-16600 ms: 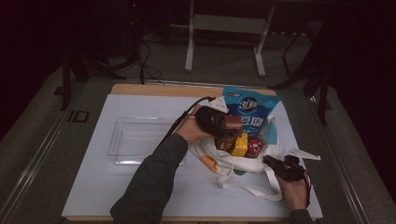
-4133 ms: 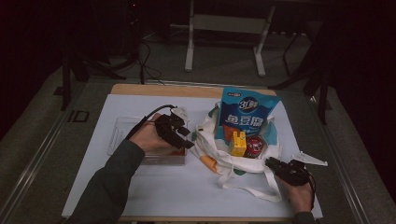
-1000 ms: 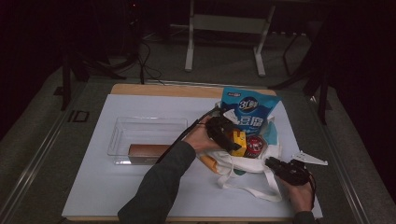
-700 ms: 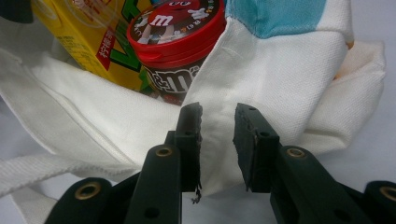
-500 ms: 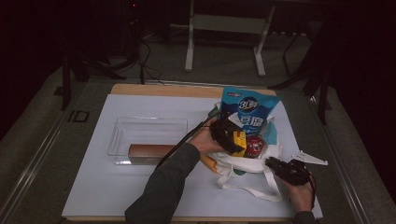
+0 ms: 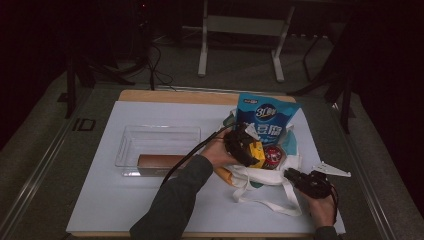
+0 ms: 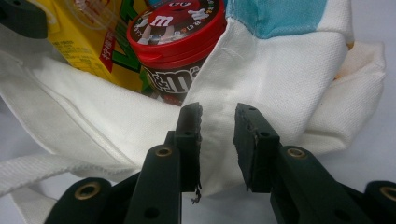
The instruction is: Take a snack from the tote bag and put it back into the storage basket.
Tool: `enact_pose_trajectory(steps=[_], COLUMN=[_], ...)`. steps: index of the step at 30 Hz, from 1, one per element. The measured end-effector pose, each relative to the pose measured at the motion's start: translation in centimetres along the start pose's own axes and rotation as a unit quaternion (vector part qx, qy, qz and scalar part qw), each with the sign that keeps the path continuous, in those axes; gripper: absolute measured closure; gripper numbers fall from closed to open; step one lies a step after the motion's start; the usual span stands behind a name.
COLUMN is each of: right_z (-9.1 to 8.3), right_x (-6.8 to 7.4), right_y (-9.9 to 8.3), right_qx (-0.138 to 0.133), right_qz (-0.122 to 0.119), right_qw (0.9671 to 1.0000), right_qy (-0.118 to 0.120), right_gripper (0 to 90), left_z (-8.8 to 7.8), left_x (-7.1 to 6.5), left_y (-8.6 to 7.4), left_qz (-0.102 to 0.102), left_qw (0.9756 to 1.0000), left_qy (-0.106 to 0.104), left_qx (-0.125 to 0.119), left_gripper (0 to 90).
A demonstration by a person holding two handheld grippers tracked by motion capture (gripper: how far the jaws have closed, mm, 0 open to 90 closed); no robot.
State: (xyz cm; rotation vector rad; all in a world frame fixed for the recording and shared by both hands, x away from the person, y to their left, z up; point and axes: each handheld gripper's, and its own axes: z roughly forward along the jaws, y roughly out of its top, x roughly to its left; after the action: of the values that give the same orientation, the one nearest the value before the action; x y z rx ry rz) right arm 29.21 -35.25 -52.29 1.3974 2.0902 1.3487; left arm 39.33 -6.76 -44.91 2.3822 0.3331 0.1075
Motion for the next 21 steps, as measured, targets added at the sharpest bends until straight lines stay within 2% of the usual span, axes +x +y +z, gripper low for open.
enact_pose_trajectory(steps=[13, 21], right_z=[0.0, 0.0], right_x=[0.0, 0.0], right_y=[0.0, 0.0], right_qx=[0.000, -0.001], right_qz=[0.000, 0.001], right_qw=[1.0000, 1.0000], right_qy=[0.001, 0.002], right_gripper=[71.2, 71.0], left_z=[1.1, 2.1], left_x=[0.3, 0.2], left_y=[0.3, 0.3], left_qz=[-0.001, 0.007], left_qw=[1.0000, 0.9999], left_qy=[-0.002, 0.000], left_qx=[0.001, 0.008], left_gripper=[21.1, 19.6])
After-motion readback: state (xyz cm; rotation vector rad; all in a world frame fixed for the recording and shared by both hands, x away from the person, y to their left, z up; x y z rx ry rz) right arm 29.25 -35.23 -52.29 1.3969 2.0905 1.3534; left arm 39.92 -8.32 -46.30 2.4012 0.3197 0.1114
